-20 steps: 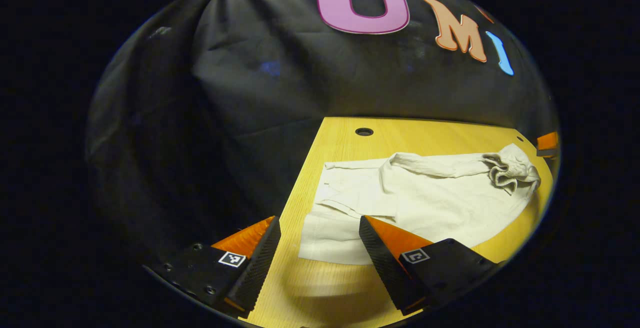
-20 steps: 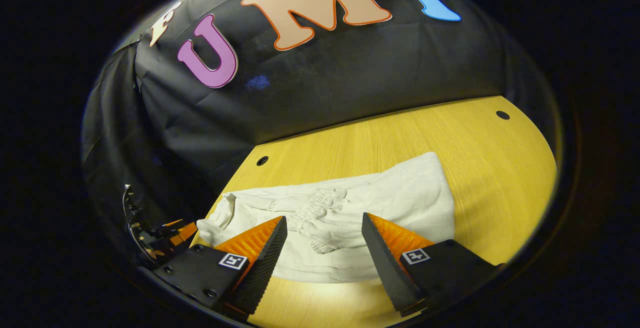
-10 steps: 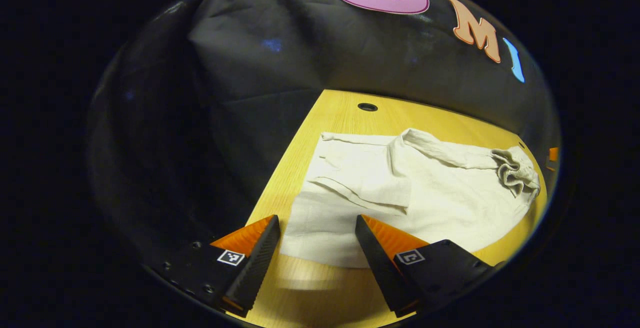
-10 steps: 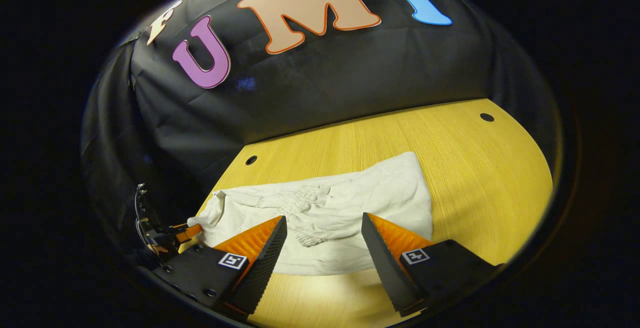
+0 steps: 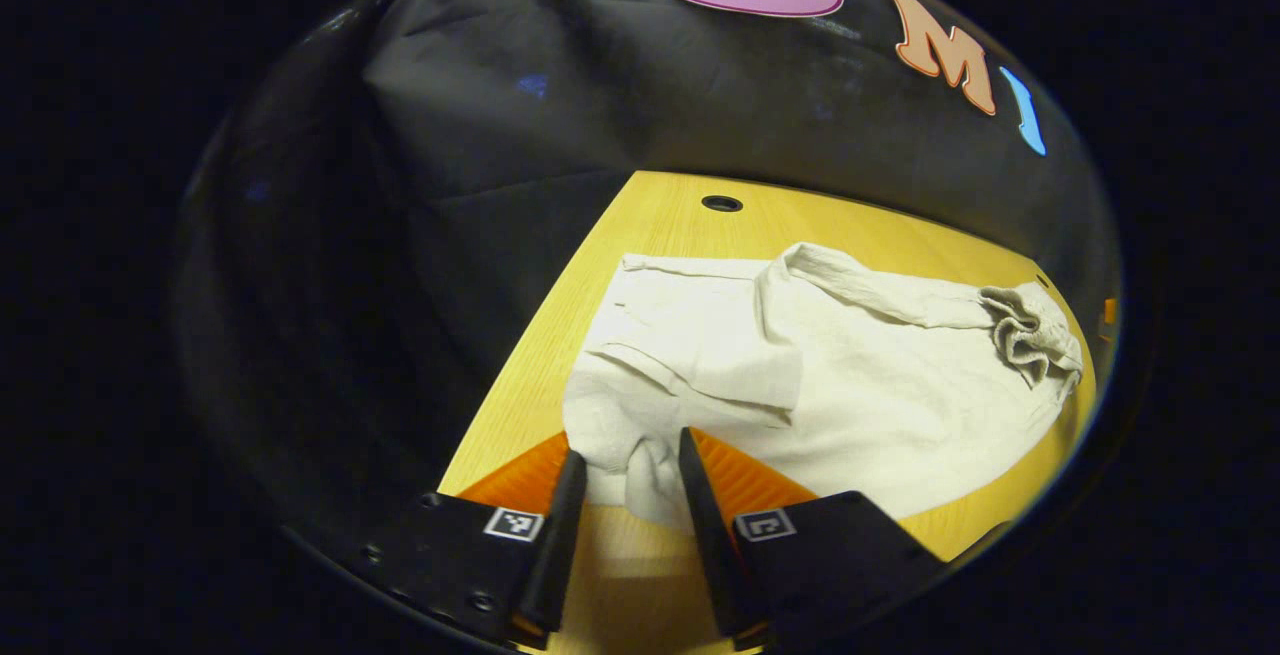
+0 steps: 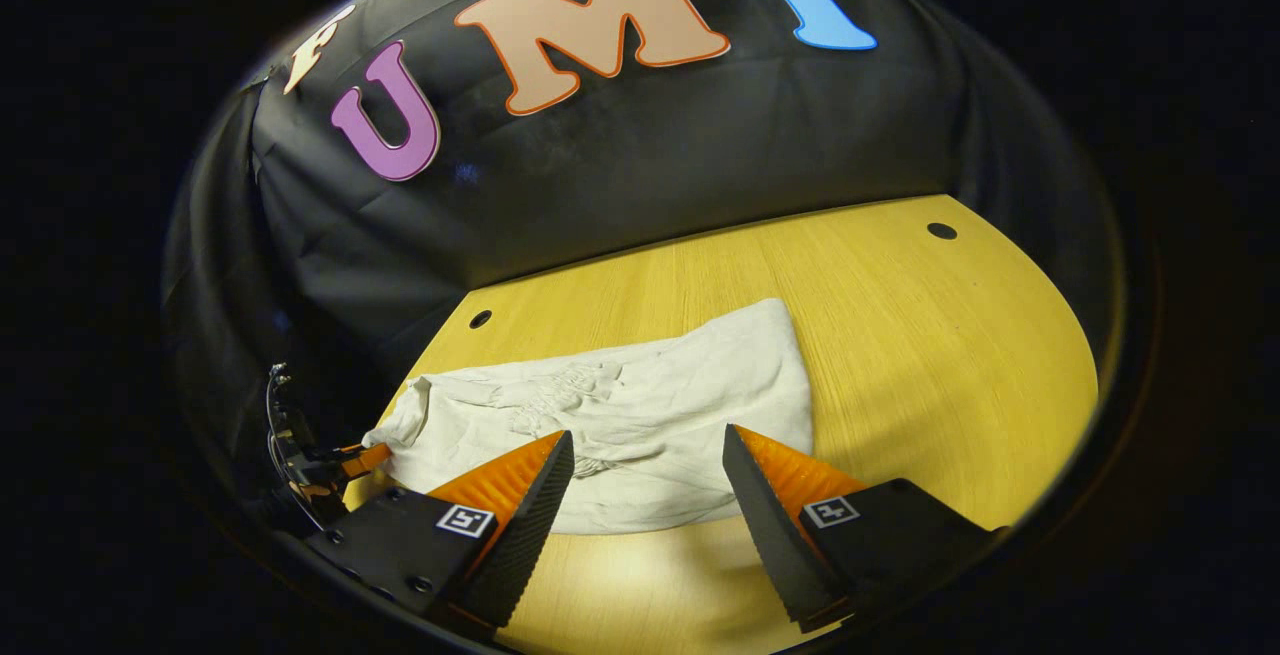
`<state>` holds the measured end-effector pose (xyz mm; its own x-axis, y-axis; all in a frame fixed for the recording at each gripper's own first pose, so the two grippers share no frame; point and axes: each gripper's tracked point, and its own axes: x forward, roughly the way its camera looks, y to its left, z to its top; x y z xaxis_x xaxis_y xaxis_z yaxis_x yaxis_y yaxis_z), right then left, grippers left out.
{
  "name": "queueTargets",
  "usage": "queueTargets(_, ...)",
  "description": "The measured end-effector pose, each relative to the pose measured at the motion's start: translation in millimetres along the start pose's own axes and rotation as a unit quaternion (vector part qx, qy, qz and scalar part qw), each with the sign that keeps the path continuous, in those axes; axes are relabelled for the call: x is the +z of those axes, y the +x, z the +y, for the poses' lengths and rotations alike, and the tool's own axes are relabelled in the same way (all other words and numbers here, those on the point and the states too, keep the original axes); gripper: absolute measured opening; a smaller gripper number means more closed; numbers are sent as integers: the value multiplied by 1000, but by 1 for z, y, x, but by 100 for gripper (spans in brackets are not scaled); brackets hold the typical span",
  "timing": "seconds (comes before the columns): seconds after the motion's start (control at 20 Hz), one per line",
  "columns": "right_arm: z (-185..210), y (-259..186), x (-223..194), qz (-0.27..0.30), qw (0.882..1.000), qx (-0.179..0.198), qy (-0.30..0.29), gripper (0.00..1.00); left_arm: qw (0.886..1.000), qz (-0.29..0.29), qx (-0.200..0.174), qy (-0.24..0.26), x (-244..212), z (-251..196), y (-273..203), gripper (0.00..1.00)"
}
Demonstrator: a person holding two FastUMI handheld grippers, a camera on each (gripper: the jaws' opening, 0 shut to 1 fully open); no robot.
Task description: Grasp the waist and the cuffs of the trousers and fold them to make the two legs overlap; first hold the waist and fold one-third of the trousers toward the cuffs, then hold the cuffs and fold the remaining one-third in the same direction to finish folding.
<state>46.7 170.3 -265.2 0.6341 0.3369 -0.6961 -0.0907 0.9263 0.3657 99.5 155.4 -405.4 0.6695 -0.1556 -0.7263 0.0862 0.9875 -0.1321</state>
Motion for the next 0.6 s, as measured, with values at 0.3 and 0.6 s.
queueTargets(0.3, -23, -12, 5, -4, 1000, -5, 7, 97, 1000, 16, 12, -2, 3, -12, 1, 0)
queueTargets(0.6, -41, -21, 13, -9, 1000, 3, 11, 96, 999, -30, 6, -12, 56, -32, -23, 0)
